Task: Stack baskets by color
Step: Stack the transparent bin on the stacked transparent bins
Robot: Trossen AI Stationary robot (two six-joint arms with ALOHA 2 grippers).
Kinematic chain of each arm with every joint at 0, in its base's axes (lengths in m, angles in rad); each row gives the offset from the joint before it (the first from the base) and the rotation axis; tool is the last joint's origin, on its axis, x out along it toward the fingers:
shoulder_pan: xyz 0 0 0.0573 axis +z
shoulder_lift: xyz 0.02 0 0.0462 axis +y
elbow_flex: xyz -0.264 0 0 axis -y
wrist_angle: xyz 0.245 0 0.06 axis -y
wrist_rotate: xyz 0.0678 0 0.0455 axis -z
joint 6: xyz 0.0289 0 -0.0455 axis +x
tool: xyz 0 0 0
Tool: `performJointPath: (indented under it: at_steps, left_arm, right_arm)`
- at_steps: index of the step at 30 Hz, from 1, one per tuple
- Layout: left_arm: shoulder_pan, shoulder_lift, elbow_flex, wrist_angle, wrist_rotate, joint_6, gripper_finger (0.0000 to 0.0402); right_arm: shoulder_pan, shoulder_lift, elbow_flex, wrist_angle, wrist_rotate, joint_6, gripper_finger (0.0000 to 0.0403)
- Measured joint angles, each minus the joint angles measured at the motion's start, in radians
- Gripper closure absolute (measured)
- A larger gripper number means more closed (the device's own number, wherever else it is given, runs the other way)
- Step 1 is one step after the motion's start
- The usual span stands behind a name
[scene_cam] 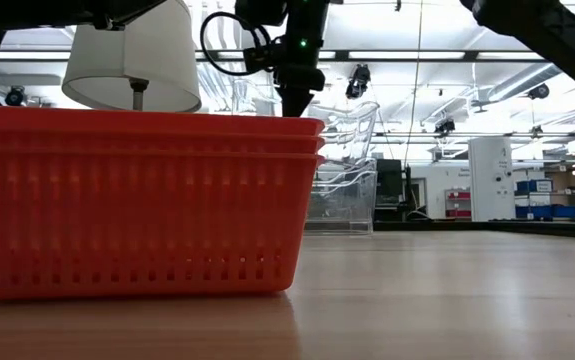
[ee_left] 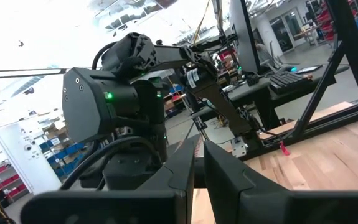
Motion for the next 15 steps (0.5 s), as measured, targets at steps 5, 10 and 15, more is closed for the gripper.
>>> performJointPath:
  at_steps: [5, 10, 15]
  left_arm:
    - [0.0, 0.0, 0.0, 0.0, 0.0, 0.0, 0.0382]
    - [0.0, 0.0, 0.0, 0.0, 0.0, 0.0, 0.0382]
    - [0.0, 0.0, 0.0, 0.0, 0.0, -0.001, 0.0382]
  right_arm:
    - [0.0, 0.0, 0.0, 0.001, 0.0, 0.0, 0.0394]
    - [0.0, 0.0, -0.002, 0.0, -0.004, 0.009, 0.0394]
    - [-0.003, 0.0, -0.008, -0.001, -0.008, 0.019, 0.0394]
